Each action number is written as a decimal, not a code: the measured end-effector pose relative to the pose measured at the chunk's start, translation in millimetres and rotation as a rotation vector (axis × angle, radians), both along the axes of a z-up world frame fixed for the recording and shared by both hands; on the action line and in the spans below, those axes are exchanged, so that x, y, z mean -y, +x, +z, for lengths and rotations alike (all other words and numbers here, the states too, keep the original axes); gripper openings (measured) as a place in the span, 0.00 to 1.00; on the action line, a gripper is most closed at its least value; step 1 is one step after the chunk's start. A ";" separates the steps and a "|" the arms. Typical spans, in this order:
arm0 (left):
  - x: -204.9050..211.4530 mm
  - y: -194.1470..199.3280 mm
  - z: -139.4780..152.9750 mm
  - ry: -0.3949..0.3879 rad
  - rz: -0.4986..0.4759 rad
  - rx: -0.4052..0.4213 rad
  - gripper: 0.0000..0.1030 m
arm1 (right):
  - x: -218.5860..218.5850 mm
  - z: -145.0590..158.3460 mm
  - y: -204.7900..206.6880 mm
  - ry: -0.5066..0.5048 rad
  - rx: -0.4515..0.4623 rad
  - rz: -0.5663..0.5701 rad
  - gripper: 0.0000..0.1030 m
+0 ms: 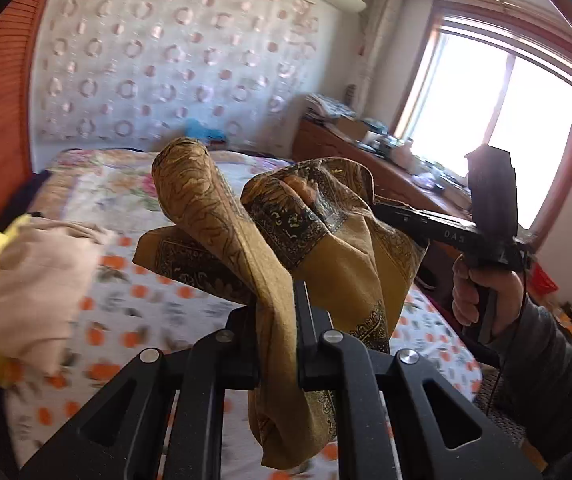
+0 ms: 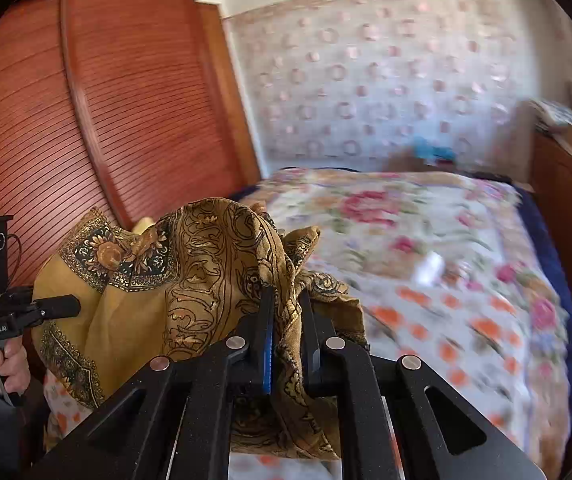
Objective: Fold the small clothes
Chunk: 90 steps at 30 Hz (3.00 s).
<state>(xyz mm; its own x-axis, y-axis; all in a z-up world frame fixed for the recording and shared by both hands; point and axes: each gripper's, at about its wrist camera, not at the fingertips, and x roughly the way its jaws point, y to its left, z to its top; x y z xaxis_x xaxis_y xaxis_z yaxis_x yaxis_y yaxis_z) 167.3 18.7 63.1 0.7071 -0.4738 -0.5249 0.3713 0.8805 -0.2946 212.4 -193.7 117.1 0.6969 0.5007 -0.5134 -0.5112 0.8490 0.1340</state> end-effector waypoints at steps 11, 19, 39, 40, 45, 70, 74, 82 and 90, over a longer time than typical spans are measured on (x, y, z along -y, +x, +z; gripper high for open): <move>-143.6 27.8 -15.5 0.055 0.284 0.012 0.12 | -192.0 -17.9 150.2 -0.055 0.007 0.303 0.08; -187.9 37.8 -56.9 0.053 0.414 -0.033 0.13 | -280.6 -57.8 268.5 -0.096 -0.019 0.389 0.08; -184.3 25.0 -113.0 0.084 0.515 -0.095 0.36 | -296.3 -59.3 215.5 -0.181 0.110 0.275 0.44; -185.6 23.4 -113.0 0.086 0.515 -0.095 0.40 | -296.5 -56.6 203.4 -0.155 0.118 0.311 0.44; -190.7 11.6 -110.1 0.104 0.536 -0.085 0.50 | -312.3 -83.5 183.7 -0.184 0.060 0.389 0.44; -53.7 -57.6 -33.5 0.244 0.375 0.090 0.77 | -150.4 -52.8 -14.6 -0.078 0.131 0.109 0.57; -19.4 -64.9 -26.3 0.245 0.329 0.107 0.77 | -128.4 -46.9 -57.1 -0.087 0.166 0.057 0.67; 34.4 -79.5 -11.7 0.233 0.273 0.119 0.77 | -92.7 -37.7 -114.7 -0.072 0.188 -0.111 0.75; 67.8 -91.6 6.5 0.236 0.262 0.167 0.77 | -77.7 -29.1 -167.0 -0.043 0.236 -0.280 0.75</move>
